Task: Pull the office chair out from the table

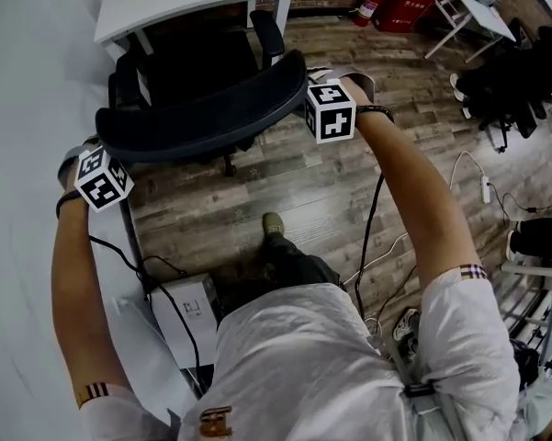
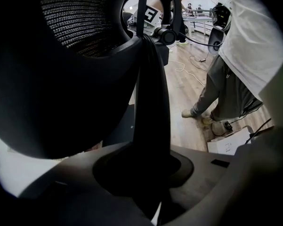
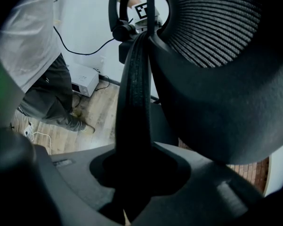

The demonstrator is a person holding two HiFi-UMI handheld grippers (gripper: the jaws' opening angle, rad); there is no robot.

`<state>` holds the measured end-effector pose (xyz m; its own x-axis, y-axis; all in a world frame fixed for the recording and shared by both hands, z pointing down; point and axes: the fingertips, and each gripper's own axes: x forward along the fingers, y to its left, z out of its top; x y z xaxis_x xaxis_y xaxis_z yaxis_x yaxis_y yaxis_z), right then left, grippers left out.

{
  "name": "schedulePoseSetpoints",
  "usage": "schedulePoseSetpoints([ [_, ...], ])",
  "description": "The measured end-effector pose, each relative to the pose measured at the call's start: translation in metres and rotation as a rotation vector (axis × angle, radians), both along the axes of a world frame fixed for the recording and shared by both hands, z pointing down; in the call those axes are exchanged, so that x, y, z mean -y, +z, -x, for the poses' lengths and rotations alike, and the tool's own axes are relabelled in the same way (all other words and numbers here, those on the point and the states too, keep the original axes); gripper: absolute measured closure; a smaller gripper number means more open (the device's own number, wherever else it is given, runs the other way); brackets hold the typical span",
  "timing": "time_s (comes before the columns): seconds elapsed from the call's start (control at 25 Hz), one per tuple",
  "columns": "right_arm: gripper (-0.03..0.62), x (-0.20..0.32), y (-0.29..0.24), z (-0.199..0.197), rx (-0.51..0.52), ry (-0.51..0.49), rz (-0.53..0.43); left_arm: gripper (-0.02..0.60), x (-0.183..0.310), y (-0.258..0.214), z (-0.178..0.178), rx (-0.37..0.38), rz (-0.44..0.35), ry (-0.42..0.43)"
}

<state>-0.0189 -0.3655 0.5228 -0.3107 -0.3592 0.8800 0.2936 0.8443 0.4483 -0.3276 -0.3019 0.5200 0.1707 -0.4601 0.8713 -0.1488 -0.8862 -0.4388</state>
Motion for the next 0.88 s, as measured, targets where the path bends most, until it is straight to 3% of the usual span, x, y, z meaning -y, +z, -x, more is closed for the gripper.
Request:
schedulePoseSetpoints([
  [0.24, 0.488, -0.056, 0.0, -0.006, -0.001, 0.004, 0.003, 0.482, -0.059, 0.007, -0.003, -0.007, 0.026, -0.012],
  [0.88, 0.488, -0.175, -0.004, -0.032, 0.001, -0.017, 0.006, 0.482, -0.181, -0.004, -0.033, 0.005, 0.006, -0.018],
])
